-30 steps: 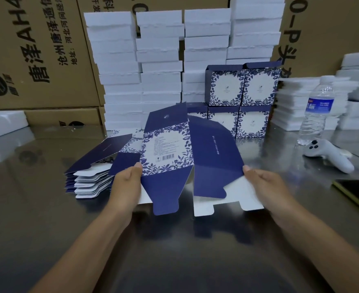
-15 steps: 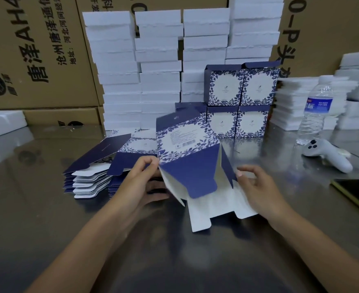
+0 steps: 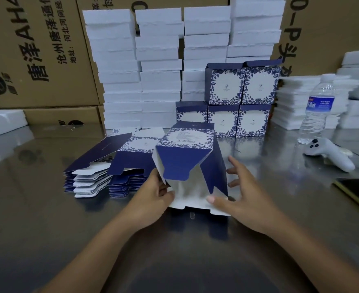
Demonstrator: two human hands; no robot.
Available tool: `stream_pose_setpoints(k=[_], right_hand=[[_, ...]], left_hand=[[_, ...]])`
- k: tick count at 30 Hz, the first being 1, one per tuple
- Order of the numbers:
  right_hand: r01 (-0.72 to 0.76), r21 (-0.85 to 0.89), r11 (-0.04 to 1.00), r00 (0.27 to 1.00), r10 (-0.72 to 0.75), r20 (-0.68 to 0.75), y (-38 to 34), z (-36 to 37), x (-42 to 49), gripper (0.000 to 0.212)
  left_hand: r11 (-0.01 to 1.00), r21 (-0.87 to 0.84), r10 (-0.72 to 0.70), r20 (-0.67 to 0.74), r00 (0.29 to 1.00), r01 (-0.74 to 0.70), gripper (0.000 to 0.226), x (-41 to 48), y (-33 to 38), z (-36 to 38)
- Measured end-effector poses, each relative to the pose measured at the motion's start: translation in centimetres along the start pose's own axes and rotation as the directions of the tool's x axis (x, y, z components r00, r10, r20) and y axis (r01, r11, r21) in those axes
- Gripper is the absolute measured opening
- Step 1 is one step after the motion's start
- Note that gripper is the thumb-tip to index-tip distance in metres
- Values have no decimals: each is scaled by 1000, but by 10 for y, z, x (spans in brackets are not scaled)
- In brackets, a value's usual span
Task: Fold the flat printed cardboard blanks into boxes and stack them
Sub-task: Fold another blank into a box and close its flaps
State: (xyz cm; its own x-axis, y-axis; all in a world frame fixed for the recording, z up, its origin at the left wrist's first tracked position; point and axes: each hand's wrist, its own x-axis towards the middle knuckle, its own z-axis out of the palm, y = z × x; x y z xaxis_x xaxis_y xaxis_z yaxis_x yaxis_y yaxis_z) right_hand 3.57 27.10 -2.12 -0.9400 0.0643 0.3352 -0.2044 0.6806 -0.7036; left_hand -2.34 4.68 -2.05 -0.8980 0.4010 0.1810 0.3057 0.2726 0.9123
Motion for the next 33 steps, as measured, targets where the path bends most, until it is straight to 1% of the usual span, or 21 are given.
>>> stream_pose_setpoints(k=[2,3,4,6,8,10,11,13,14,15,17,19,21,23,25,27,28,30,31,32,33], right_hand=[[19,-18,1000,1000,-19,-7,-2,2,0,112],[36,-24,999,999,-37,-24,-3,2,0,112],[59,-23,998,997,-61,-52,-4,1,1,107],[102,2,995,988,-101,-116,-7,0,1,89],[98,51,994,986,-90,-142,-8,-3,2,79],[86,140,987,987,-65,-145,-7,-4,4,72],[94,175,980,986,-68,-150,-7,-3,4,64],[152,195,969,975,-115,-188,-11,-1,3,39],[174,179,968,968,-135,-211,-13,0,2,32],[185,152,971,962,-147,-229,-15,1,1,30],[207,112,972,950,-173,-261,-17,3,-1,32],[241,97,966,939,-207,-276,-16,5,-2,46],[257,102,961,937,-222,-268,-15,7,-1,68],[248,173,953,942,-196,-271,-15,7,0,82],[232,247,941,940,-152,-305,-16,7,0,83],[214,269,939,934,-117,-336,-15,6,1,80],[212,263,941,929,-111,-353,-15,5,2,73],[231,249,940,915,-124,-383,-16,3,4,42],[243,251,937,916,-137,-377,-17,3,4,27],[247,258,934,925,-149,-348,-19,3,4,17],[247,245,937,933,-162,-322,-19,3,3,16]], left_hand=[[999,-14,32,-3,999,-32,44,0,0,1],[999,-27,45,10,999,-45,46,1,1,1],[998,-50,51,24,998,-50,49,1,2,2],[992,-125,26,42,999,-21,57,2,3,2],[984,-179,18,60,998,-7,65,4,3,0],[982,-182,71,89,993,-54,71,3,2,-2],[983,-170,93,104,990,-75,73,2,2,-3],[984,-147,115,83,990,-102,69,0,4,-4],[982,-151,125,58,991,-115,62,0,4,-4],[980,-155,130,31,991,-123,55,0,3,-4],[980,-159,117,-31,993,-120,46,1,3,-4],[982,-151,95,-101,990,-110,44,2,3,-5],[987,-133,70,-180,981,-95,52,1,5,-4],[988,-136,35,-221,975,-66,65,1,6,-3],[984,-170,11,-209,978,-47,61,0,7,-3],[971,-229,23,-173,985,-63,49,0,10,1],[964,-257,31,-164,986,-73,42,0,10,3],[957,-281,21,-174,984,-70,22,0,13,8],[957,-283,3,-193,981,-59,13,-1,14,10],[960,-276,-16,-218,976,-46,15,-1,15,11],[963,-269,-39,-246,968,-29,19,-2,16,13]])
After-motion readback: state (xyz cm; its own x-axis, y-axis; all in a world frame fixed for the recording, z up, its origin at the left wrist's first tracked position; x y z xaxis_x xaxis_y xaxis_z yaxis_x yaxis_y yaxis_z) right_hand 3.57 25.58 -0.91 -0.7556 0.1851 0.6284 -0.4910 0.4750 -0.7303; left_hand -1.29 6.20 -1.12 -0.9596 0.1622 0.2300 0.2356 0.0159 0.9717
